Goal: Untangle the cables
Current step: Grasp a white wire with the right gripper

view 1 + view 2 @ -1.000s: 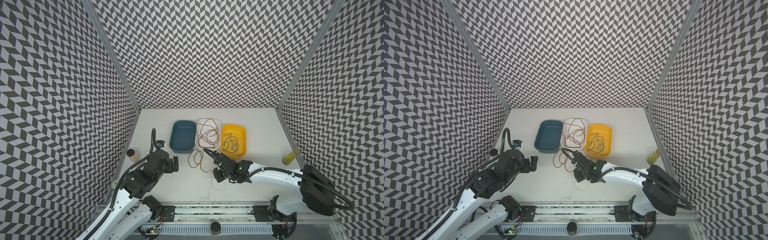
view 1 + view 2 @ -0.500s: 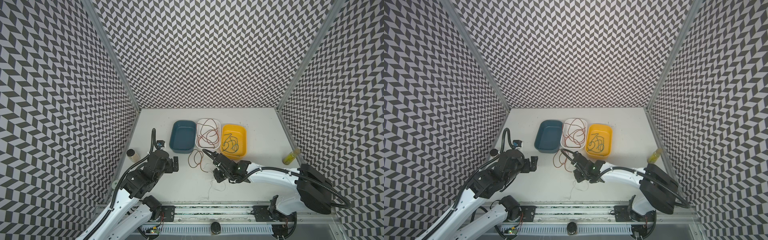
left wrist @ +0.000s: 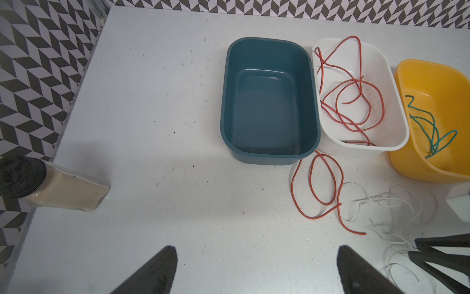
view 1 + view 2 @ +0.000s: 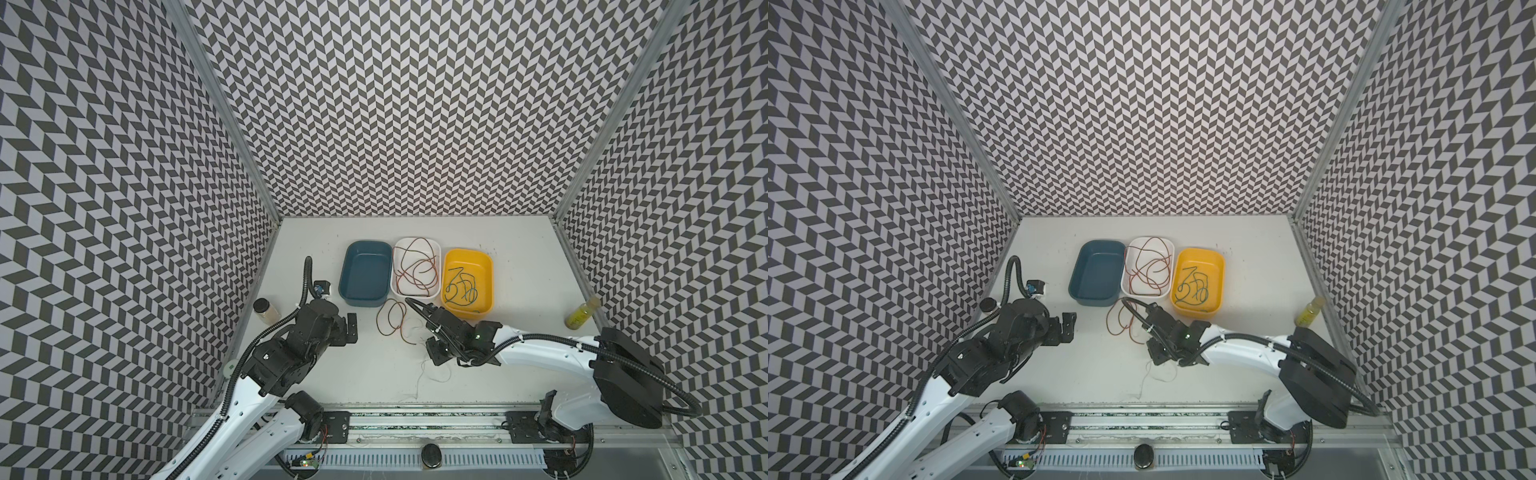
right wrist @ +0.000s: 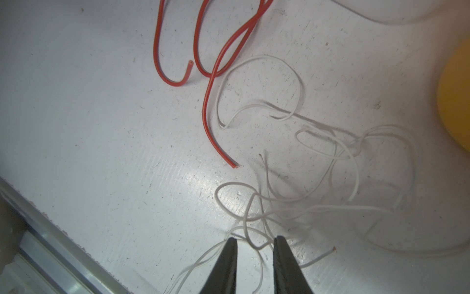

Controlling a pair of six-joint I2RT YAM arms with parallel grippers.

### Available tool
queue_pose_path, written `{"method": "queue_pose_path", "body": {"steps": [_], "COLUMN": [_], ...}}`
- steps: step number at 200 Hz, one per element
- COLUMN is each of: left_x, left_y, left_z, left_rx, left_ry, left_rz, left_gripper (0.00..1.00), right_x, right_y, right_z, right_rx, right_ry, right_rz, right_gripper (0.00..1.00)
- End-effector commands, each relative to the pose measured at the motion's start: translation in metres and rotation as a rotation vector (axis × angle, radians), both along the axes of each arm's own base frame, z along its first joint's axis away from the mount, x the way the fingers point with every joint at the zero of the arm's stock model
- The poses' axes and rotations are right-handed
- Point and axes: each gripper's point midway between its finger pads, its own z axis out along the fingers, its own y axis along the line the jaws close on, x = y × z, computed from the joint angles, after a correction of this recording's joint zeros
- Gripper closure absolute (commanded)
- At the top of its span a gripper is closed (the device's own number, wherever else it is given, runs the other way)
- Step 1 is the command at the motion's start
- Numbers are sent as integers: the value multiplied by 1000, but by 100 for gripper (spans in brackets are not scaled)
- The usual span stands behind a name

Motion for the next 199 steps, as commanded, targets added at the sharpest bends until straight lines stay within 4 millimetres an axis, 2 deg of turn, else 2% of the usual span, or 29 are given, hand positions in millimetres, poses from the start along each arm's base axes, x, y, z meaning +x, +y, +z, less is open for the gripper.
{"method": "queue_pose_path", "body": {"steps": [1,108,131,167,199], "left_x": [1,1,1,1,1], "left_y": [1,0,0,1,0], "left_z": [-2,-2,-2,-3,-4], "left_rx": [4,4,5,7,9], "left_ry": [-3,-1,1,3,8], "left_rz": [3,1,1,2,0], "left_gripper": [0,0,0,0,0], "right_x": [-2,3,3,6,8], "right_y": [3,-3,-4,-10,-17], "right_z": [9,-15,-16,7,48], "right_rx": [51,-30,-39,-32,-11], "right_ry": [-12,-7,-3,-50,-123], "right_rz": [-11,-26,-25,-35,-31], "right_gripper": [73,78,85,94,98]}}
